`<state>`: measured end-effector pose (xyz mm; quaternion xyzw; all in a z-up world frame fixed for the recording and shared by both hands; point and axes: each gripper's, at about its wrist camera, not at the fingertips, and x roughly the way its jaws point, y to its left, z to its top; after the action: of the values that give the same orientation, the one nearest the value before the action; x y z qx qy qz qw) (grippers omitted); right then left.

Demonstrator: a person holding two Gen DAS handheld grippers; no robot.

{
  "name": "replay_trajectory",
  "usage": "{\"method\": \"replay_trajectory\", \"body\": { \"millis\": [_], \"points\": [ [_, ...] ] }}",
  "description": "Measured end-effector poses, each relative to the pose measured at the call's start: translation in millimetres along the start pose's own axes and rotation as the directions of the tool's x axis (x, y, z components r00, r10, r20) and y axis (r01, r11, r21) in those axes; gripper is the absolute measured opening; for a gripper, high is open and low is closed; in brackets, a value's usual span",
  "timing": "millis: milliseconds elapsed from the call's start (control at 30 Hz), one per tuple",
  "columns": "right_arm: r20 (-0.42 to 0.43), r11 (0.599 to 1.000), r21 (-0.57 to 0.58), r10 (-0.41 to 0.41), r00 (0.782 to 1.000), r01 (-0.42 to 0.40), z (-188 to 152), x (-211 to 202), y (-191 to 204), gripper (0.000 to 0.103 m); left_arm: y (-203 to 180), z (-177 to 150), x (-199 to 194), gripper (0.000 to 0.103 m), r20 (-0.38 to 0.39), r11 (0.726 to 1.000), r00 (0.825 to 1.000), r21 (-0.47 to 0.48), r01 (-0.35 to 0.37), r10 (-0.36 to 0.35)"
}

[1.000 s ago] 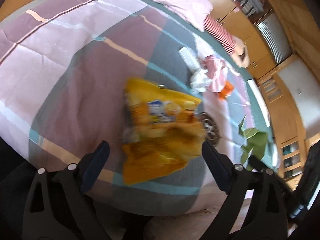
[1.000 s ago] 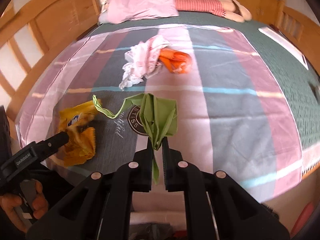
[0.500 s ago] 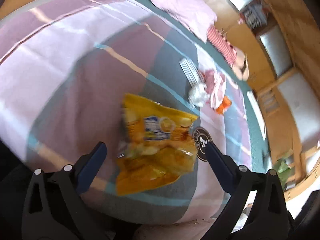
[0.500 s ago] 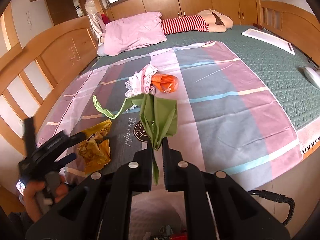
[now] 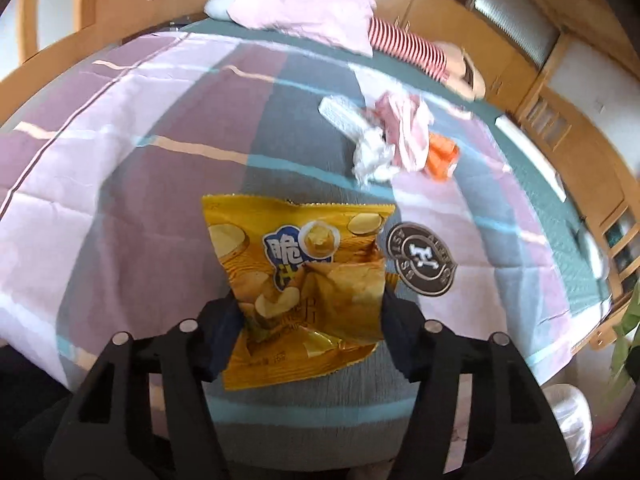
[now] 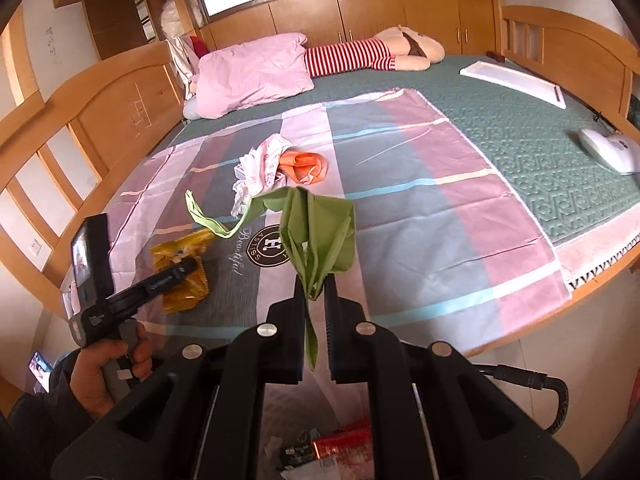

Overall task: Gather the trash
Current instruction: 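Drop the yellow chip bag and green cloth bag into the wastebasket with both grippers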

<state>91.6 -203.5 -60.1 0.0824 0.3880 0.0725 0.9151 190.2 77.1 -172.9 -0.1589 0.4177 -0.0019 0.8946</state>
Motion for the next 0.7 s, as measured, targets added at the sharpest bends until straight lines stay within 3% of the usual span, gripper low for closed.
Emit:
{"method": "replay_trajectory", "body": {
  "millis": [133, 300, 567, 700],
  "points": [
    [0.038, 0.999, -0.032, 0.007, 0.999, -0.006, -8.3, -26.3, -1.3, 0.01, 10.8, -9.8, -52.1, 0.062, 0.126, 0.996, 0.99, -0.051, 0.069, -0.063],
    [0.047, 0.999, -0.042, 0.026, 0.999, -0.024, -21.8, -48.6, -6.6, 0.01, -9.1, -34.7, -122.8, 0.061, 0.218, 0.997, 0.973, 0.022, 0.073, -0.076],
    [0.044, 0.996, -0.045, 0.081, 0.996, -0.079, -37.3, -78.1, -13.1, 0.01, -50.7, -77.6, -182.8, 0.061, 0.291, 0.986, 0.952, 0.157, 0.046, -0.091],
    [-0.058, 0.994, -0.052, 0.089, 0.994, -0.092, -52.1, -62.1, -12.6, 0.01, -64.7, -85.8, -179.3, 0.061, 0.258, 0.981, 0.959, 0.18, 0.074, -0.12]
  ]
}}
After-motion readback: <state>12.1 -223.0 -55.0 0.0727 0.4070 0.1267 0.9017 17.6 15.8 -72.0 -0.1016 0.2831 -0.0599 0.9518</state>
